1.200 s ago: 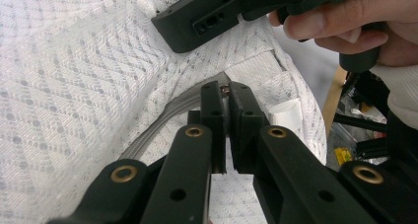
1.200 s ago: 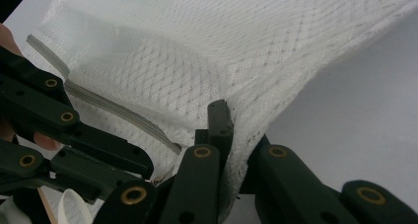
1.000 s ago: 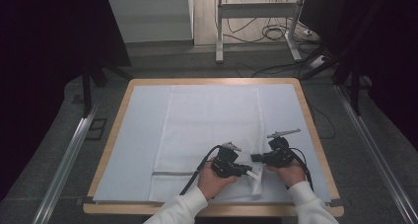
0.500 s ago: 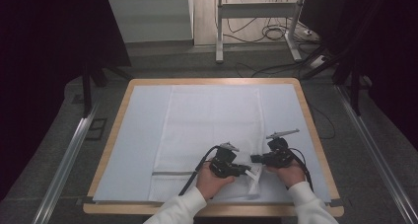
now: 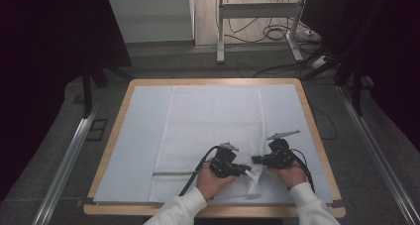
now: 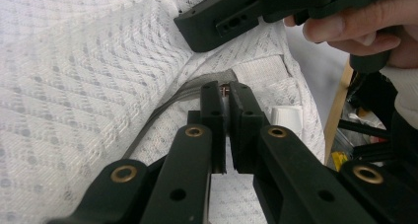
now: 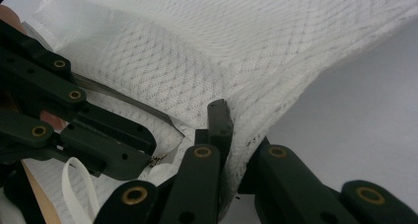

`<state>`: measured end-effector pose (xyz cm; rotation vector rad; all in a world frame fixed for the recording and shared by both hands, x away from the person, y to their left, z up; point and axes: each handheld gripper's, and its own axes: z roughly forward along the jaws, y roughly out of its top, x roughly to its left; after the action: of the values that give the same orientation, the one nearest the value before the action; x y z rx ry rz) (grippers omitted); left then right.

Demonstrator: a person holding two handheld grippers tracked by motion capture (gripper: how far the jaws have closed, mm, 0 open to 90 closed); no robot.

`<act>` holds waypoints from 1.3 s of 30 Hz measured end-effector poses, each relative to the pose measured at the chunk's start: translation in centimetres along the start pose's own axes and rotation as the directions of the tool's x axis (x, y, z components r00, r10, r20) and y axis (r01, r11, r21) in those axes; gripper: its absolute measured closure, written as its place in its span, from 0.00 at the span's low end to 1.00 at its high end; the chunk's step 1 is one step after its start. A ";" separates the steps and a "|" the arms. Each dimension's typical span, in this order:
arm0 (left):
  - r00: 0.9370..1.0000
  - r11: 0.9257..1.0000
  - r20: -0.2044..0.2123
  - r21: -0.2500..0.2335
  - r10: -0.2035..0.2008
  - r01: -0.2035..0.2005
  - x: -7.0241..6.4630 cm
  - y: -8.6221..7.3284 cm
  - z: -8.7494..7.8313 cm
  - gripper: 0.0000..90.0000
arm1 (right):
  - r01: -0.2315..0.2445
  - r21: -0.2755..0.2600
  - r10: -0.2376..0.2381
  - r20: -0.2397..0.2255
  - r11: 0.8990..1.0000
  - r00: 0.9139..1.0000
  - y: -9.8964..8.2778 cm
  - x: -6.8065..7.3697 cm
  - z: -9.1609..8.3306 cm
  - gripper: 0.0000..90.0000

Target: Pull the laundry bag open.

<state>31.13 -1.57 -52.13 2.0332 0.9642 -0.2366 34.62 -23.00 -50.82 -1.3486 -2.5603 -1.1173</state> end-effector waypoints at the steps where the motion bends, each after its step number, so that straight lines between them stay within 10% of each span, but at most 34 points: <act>1: 1.000 1.000 0.003 -0.004 -0.005 0.005 0.0 0.0 0.1 0.96 | 0.001 0.000 -0.001 0.000 1.000 1.000 0.0 0.0 0.0 0.98; 39: 1.000 1.000 -0.002 0.001 -0.015 0.015 0.5 -0.1 -0.3 0.96 | 0.025 0.001 -0.025 -0.001 1.000 1.000 -0.1 0.1 0.1 0.98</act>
<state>31.34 -1.00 -52.29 2.0280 0.9805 -0.2434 34.56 -22.93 -50.91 -1.3184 -2.5839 -1.1203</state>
